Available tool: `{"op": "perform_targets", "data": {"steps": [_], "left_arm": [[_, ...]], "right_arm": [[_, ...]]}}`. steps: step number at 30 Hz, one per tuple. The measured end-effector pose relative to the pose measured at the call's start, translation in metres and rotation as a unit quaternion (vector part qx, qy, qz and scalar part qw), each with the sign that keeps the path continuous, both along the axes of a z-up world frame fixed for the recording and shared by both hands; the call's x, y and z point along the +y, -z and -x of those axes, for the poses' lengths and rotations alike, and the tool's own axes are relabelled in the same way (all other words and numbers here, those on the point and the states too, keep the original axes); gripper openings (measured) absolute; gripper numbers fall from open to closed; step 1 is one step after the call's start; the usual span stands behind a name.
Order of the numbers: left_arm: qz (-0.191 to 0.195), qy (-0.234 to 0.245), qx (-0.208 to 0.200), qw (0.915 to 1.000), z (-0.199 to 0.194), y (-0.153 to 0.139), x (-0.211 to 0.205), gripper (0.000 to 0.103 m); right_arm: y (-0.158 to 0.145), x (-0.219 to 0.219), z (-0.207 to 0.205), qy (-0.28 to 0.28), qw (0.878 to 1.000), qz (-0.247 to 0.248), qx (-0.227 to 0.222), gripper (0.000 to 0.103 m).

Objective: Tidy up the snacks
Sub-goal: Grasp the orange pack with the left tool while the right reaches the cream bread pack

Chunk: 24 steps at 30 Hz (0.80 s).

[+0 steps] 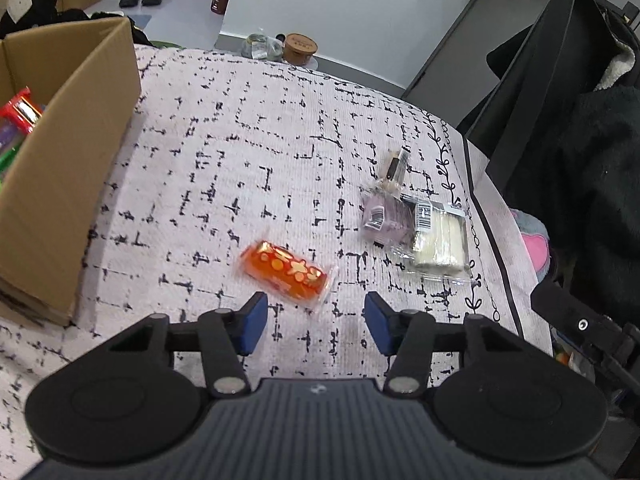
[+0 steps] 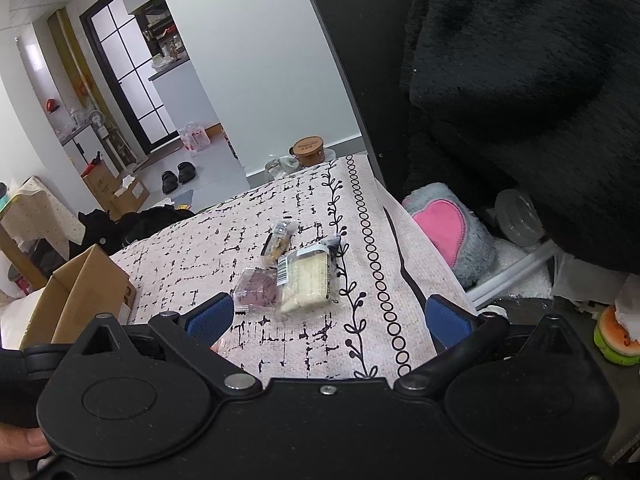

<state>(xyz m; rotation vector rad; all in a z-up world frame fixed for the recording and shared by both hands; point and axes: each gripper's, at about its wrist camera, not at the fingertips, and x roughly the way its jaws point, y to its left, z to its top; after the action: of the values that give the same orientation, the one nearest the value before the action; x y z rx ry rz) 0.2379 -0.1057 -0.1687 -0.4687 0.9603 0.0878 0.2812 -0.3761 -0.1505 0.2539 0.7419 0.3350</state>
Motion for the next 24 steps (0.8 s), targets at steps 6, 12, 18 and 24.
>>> {"op": "perform_targets", "data": {"steps": [6,12,18,24], "left_arm": [[0.012,0.007,0.0,0.9999,-0.005,0.011,-0.001,0.053],[0.013,-0.002,-0.003,0.9999,-0.013,0.018,0.004,0.053],[0.014,-0.011,-0.007,0.9998,-0.021,0.022,0.011,0.053],[0.022,-0.016,-0.019,0.9994,-0.029,0.024,0.013,0.053]], "right_arm": [[0.002,0.002,0.0,-0.003,1.0,0.005,0.006,0.103],[0.001,0.004,-0.003,-0.001,1.0,0.011,0.008,0.103],[0.003,0.012,-0.007,-0.013,1.0,0.025,0.012,0.102],[0.008,0.023,-0.02,-0.024,0.999,0.032,0.026,0.086]]}}
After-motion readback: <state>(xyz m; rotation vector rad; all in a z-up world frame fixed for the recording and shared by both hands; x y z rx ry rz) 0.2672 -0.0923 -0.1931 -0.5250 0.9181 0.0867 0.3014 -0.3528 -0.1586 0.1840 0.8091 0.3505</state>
